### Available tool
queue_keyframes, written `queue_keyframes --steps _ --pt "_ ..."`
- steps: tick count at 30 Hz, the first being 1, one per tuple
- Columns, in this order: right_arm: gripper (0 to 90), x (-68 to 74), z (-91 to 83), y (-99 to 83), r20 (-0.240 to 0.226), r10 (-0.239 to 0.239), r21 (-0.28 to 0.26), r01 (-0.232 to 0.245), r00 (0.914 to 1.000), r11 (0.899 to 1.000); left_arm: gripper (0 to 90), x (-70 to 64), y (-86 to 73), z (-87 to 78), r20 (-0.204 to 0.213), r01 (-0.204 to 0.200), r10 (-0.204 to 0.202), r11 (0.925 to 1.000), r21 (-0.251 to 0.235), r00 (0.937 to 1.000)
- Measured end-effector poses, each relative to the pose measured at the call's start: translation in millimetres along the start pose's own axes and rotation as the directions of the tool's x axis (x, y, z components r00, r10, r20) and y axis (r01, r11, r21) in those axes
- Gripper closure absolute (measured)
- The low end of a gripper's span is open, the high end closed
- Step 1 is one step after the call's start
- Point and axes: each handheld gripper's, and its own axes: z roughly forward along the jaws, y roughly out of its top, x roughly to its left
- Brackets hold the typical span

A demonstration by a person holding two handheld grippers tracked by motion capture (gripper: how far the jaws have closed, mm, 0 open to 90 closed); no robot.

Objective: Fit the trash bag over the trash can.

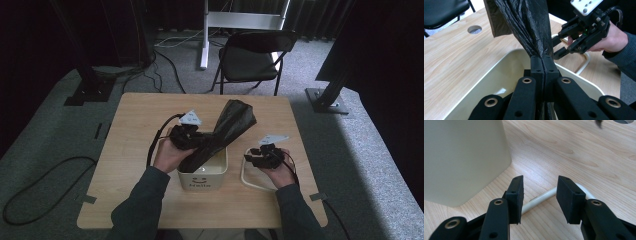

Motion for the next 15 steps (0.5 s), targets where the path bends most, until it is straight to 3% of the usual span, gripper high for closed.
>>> queue_keyframes --steps 15 --pt "56.8 5.5 -11.0 9.0 0.004 -0.018 -0.039 0.018 0.9998 0.999 89.4 8.5 -21.8 -4.1 -0.020 0.027 -0.027 0.9991 0.031 0.9994"
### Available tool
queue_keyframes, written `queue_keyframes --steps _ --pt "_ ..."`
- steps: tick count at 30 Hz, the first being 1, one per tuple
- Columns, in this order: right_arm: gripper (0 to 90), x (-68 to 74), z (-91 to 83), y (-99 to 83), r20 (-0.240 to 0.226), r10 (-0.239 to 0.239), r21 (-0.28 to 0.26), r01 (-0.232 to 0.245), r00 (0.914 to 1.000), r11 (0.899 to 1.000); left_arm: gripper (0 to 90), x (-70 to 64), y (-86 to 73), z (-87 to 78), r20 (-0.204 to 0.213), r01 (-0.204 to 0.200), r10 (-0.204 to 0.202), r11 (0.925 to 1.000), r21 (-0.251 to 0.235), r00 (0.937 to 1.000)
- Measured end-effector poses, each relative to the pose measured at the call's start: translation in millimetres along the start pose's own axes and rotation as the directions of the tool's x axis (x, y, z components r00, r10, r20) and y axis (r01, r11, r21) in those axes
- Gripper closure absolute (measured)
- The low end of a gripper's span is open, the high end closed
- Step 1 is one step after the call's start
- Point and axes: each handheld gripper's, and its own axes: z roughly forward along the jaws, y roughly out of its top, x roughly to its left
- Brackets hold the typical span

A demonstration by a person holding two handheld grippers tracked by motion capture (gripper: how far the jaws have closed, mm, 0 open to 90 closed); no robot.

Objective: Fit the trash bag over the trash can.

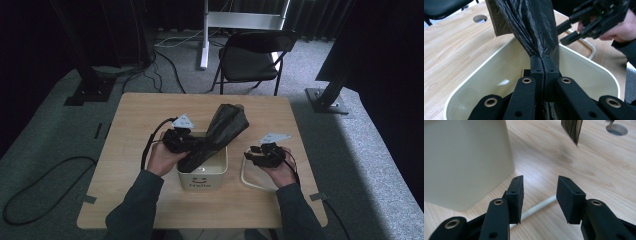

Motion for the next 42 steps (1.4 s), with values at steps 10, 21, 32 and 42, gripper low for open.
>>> queue_keyframes --steps 10,21,32,42 --pt "54.7 1.7 -5.6 15.3 0.006 -0.013 -0.036 0.013 0.9999 0.999 89.1 -2.1 -17.4 9.6 0.002 0.004 -0.004 0.9984 0.057 1.0000" --pt "53.0 0.1 -18.2 36.9 0.002 -0.012 -0.097 0.012 0.9999 0.995 88.8 -0.9 -24.6 10.1 0.003 0.011 -0.011 0.9982 0.060 0.9999" --pt "53.0 1.7 -24.4 50.9 -0.005 -0.028 -0.130 0.027 0.9996 0.991 87.8 -1.1 -24.9 9.2 -0.002 0.005 -0.005 0.9979 0.064 1.0000" --pt "54.4 -1.8 -16.8 55.3 -0.042 0.001 -0.132 -0.007 0.9991 0.991 87.3 -1.2 -25.0 8.6 -0.006 0.002 -0.001 0.9978 0.066 1.0000"
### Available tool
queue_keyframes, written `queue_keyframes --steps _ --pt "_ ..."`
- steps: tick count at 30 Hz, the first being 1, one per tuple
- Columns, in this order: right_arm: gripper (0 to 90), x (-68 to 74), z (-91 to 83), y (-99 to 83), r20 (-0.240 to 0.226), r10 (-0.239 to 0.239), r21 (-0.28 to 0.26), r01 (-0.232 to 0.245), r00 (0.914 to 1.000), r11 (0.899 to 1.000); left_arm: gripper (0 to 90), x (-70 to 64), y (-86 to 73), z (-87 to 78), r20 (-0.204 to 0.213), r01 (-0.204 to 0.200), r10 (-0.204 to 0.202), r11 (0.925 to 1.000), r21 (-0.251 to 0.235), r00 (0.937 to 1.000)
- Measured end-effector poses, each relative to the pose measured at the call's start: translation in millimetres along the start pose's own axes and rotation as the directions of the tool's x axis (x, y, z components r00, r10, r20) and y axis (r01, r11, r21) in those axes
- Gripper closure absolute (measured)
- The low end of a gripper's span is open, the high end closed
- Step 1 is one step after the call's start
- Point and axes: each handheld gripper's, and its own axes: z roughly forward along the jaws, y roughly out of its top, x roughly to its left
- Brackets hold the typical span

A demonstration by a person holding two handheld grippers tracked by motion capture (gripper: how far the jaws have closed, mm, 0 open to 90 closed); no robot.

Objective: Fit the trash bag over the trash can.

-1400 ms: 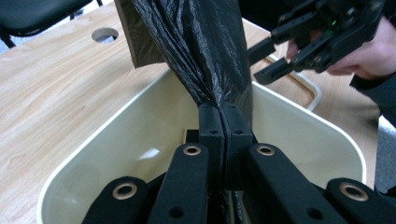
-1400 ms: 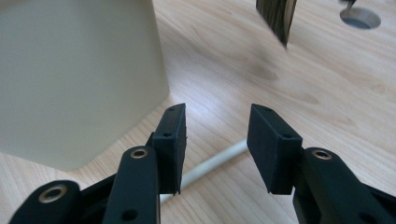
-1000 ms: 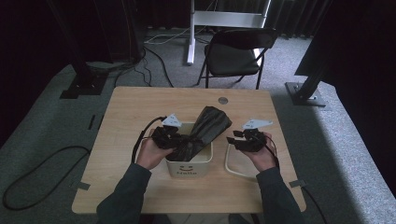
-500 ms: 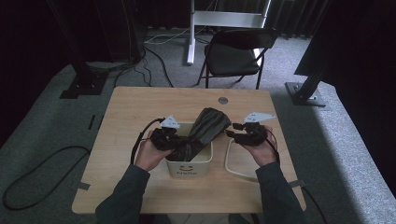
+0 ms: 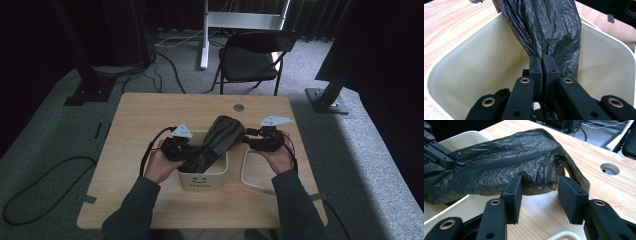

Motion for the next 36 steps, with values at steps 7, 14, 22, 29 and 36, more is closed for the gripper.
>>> queue_keyframes --steps 7,14,22,29,36 --pt "78.3 5.5 2.5 -1.1 -0.024 -0.015 -0.011 0.014 0.9996 1.000 82.3 1.4 -2.3 -5.2 0.025 0.005 -0.004 0.9994 -0.033 0.9997" --pt "89.2 10.4 1.2 -1.6 -0.034 -0.046 -0.009 0.045 0.9984 0.999 70.3 3.9 -1.1 -12.6 0.016 0.022 -0.021 0.9976 -0.066 0.9997" --pt "88.9 16.9 1.7 -2.4 -0.059 -0.072 -0.009 0.071 0.9957 0.997 62.4 0.6 18.8 -17.6 0.013 0.017 -0.016 0.9941 -0.107 0.9998" --pt "88.8 17.2 -0.6 -3.0 -0.063 -0.072 -0.013 0.071 0.9954 0.997 60.8 -0.9 39.6 -7.3 0.003 0.020 -0.019 0.9955 -0.092 0.9998" --pt "88.7 18.3 -1.9 -4.7 -0.067 -0.075 -0.017 0.074 0.9950 0.997 61.0 0.7 57.6 8.7 -0.005 0.032 -0.032 0.9960 -0.083 0.9995"
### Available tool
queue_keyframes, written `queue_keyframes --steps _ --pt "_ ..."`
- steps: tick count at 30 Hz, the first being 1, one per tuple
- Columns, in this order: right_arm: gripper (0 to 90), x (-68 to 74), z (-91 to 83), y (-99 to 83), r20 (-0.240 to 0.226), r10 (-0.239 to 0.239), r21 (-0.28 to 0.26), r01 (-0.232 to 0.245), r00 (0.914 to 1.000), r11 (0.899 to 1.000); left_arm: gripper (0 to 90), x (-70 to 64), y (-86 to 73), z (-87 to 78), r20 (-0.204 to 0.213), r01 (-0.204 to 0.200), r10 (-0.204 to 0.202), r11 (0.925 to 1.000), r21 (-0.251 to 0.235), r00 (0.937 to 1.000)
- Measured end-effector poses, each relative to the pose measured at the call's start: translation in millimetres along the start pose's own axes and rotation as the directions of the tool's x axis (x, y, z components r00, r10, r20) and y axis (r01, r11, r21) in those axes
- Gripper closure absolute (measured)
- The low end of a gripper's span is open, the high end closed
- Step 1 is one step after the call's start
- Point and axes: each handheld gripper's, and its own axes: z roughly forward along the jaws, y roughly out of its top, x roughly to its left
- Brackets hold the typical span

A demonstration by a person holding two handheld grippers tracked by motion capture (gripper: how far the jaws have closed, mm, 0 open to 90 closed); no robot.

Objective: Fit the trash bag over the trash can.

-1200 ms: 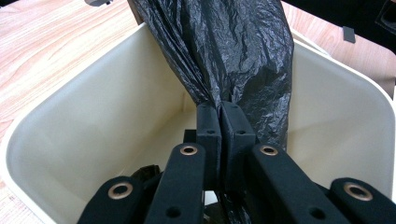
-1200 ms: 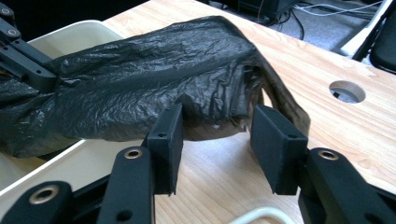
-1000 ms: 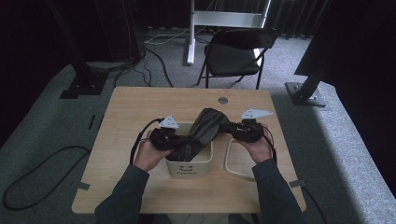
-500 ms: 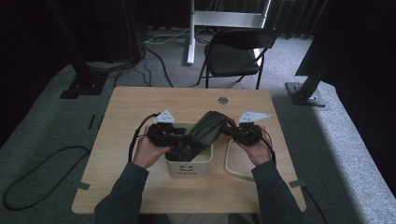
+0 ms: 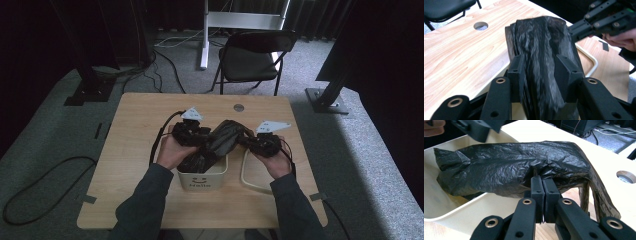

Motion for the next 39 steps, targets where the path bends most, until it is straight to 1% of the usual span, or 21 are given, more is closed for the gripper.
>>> queue_keyframes --steps 4,7,10,11,12,14,17,19,25,30,34,39 --pt "88.6 1.1 -0.9 0.3 -0.002 -0.003 -0.002 0.003 1.0000 1.000 60.4 -2.4 9.5 11.7 -0.008 -0.002 0.002 0.9998 0.019 1.0000" --pt "88.5 1.3 -1.9 0.3 -0.003 -0.003 -0.003 0.003 1.0000 1.000 60.3 -2.3 14.6 20.0 -0.020 0.010 -0.010 0.9995 0.031 0.9998" --pt "88.5 1.4 -2.4 -0.1 -0.003 -0.003 -0.006 0.003 1.0000 1.000 61.1 -2.7 17.8 28.2 -0.049 0.016 -0.013 0.9982 0.058 0.9987" --pt "88.5 1.5 -2.6 -0.3 -0.004 -0.003 -0.007 0.003 1.0000 1.000 63.1 -3.1 18.2 30.3 -0.056 0.014 -0.010 0.9975 0.070 0.9984" --pt "88.5 1.5 -2.8 -0.5 -0.005 -0.004 -0.007 0.004 1.0000 1.000 67.1 -3.5 18.4 31.7 -0.066 0.010 -0.005 0.9967 0.081 0.9978" --pt "88.4 1.3 -3.3 -1.1 -0.004 -0.004 -0.008 0.004 1.0000 1.000 76.3 -4.7 17.9 32.5 -0.083 0.006 0.001 0.9962 0.087 0.9965" --pt "87.7 0.5 -3.7 -2.6 -0.004 0.000 -0.006 0.000 1.0000 1.000 87.3 -7.4 16.6 30.2 -0.084 -0.012 0.021 0.9953 0.096 0.9963" --pt "86.2 -0.1 -3.8 -3.6 -0.008 0.005 -0.004 -0.005 1.0000 1.000 90.0 -10.5 15.2 27.4 -0.086 -0.028 0.037 0.9947 0.098 0.9956" --pt "77.1 -1.4 -2.7 -5.7 -0.007 0.009 0.003 -0.009 0.9999 1.000 90.0 -20.3 7.0 11.3 -0.084 -0.063 0.070 0.9947 0.081 0.9940" --pt "75.3 -2.6 -1.9 -6.1 -0.021 0.021 0.000 -0.021 0.9996 1.000 90.0 -23.0 -3.0 -2.4 -0.086 -0.057 0.062 0.9966 0.059 0.9944" --pt "74.4 -1.5 -0.9 -5.6 -0.030 0.010 0.005 -0.010 0.9995 1.000 90.0 -24.6 -11.2 -10.3 -0.086 -0.058 0.063 0.9966 0.058 0.9943" --pt "74.2 -0.8 -0.2 -4.4 -0.035 0.004 0.007 -0.004 0.9994 1.000 90.0 -24.3 -20.4 -17.5 -0.088 -0.047 0.051 0.9979 0.045 0.9948"
